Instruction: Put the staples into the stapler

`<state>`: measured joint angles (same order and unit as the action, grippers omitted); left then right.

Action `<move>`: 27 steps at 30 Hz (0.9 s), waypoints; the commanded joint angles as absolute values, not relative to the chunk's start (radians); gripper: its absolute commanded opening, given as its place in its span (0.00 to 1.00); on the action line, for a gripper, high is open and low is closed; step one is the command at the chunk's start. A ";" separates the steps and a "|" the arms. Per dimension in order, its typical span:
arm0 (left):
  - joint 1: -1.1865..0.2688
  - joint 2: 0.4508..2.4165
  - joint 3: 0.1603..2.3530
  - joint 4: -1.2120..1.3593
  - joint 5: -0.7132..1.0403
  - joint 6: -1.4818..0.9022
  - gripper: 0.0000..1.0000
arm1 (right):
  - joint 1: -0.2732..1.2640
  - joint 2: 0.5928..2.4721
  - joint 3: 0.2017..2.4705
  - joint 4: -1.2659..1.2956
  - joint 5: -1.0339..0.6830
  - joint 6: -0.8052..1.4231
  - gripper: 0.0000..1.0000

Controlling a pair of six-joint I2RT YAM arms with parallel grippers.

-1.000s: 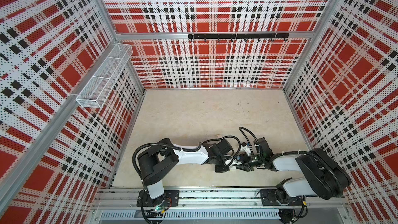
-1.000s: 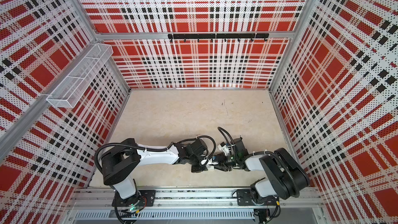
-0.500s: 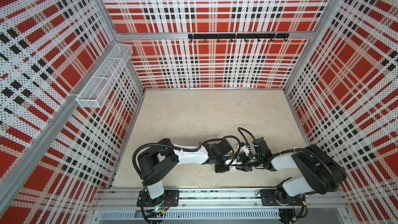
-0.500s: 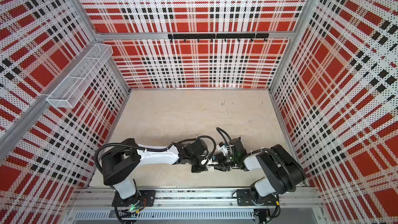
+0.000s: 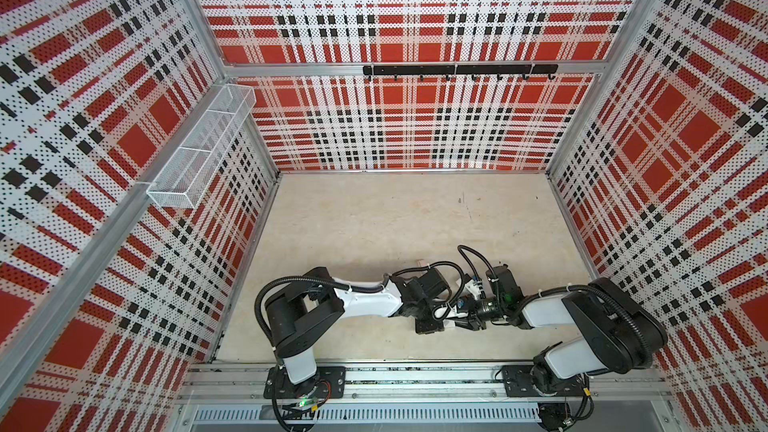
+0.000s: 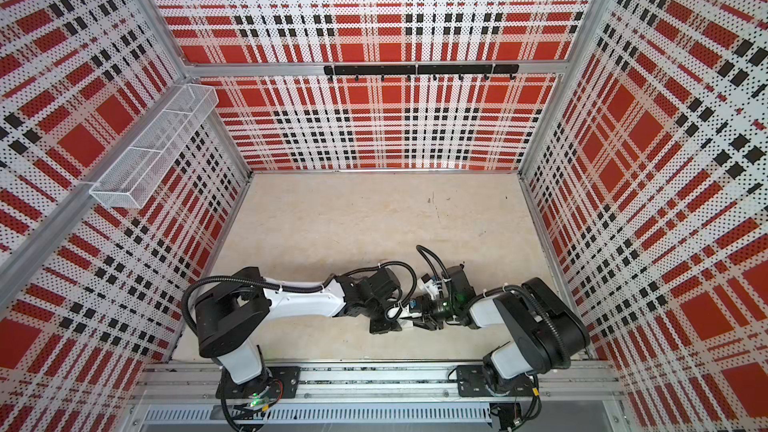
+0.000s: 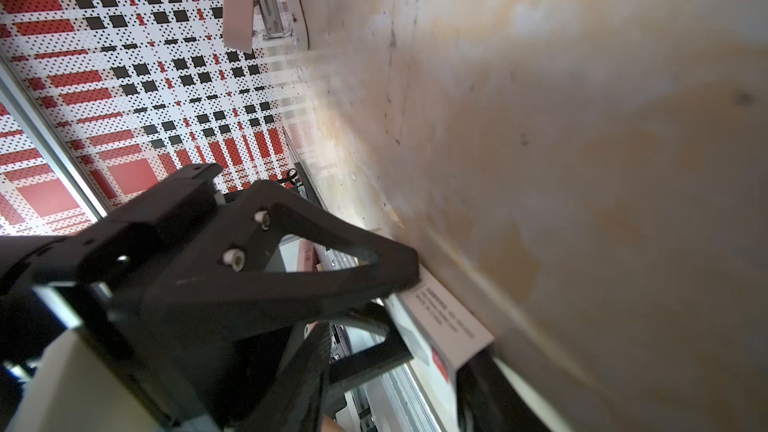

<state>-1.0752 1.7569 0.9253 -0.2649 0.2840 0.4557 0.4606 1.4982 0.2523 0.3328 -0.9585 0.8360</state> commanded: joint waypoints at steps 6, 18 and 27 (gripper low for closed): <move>-1.101 1.741 0.970 -0.398 0.287 0.522 0.49 | 0.479 1.469 0.284 0.261 -0.849 0.806 0.54; -1.077 1.714 0.979 -0.487 0.270 0.599 0.59 | 0.477 1.419 0.293 0.196 -0.805 0.786 0.56; -1.077 1.717 0.957 -0.429 0.213 0.560 0.58 | 0.476 1.425 0.278 0.221 -0.805 0.788 0.56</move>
<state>-1.0752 1.7226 0.9749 -0.4290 0.2535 0.5716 0.4767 1.4254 0.2829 0.2173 -0.8711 0.8001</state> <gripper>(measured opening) 0.580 0.561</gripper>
